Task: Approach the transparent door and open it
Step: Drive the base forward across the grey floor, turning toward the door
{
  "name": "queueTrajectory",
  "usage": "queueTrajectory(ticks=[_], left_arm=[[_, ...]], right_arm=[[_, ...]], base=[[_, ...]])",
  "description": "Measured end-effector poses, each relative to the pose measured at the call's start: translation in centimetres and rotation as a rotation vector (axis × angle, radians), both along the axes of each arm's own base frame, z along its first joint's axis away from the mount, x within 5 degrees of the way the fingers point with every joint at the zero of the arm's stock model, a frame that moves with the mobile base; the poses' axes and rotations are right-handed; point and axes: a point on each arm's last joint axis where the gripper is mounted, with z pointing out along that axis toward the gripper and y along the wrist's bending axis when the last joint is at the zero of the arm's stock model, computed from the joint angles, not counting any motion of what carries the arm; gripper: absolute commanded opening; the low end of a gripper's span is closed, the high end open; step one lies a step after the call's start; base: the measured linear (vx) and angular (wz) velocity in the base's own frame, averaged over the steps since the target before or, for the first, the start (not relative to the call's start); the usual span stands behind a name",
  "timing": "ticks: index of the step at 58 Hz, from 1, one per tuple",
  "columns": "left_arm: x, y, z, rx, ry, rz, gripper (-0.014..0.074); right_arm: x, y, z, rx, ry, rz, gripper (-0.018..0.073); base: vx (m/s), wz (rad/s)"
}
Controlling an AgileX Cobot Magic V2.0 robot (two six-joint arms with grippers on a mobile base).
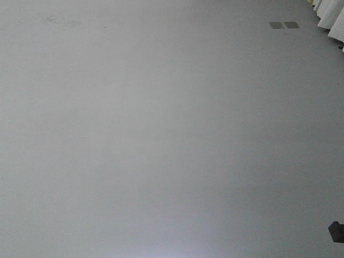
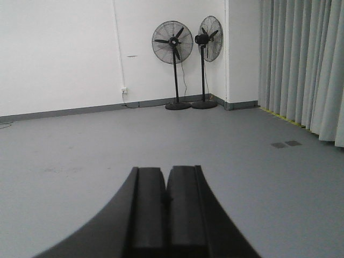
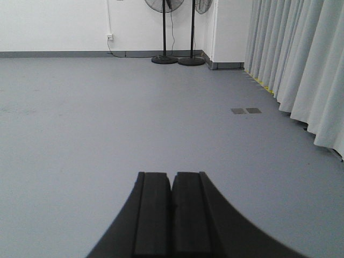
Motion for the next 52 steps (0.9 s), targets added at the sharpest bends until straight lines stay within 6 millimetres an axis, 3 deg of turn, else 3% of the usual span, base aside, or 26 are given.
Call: queueTrajectory(ticks=[26,52], left_arm=[[0.00,0.00,0.00,0.000,0.000,0.000,-0.0006],[0.00,0.00,0.05,-0.001,-0.005,0.000,-0.0006]], right_arm=[[0.00,0.00,0.00,0.000,0.000,0.000,-0.0005],[0.00,0.00,0.00,0.000,0.000,0.000,-0.0005]], base=[[0.24,0.17],[0.43,0.03]])
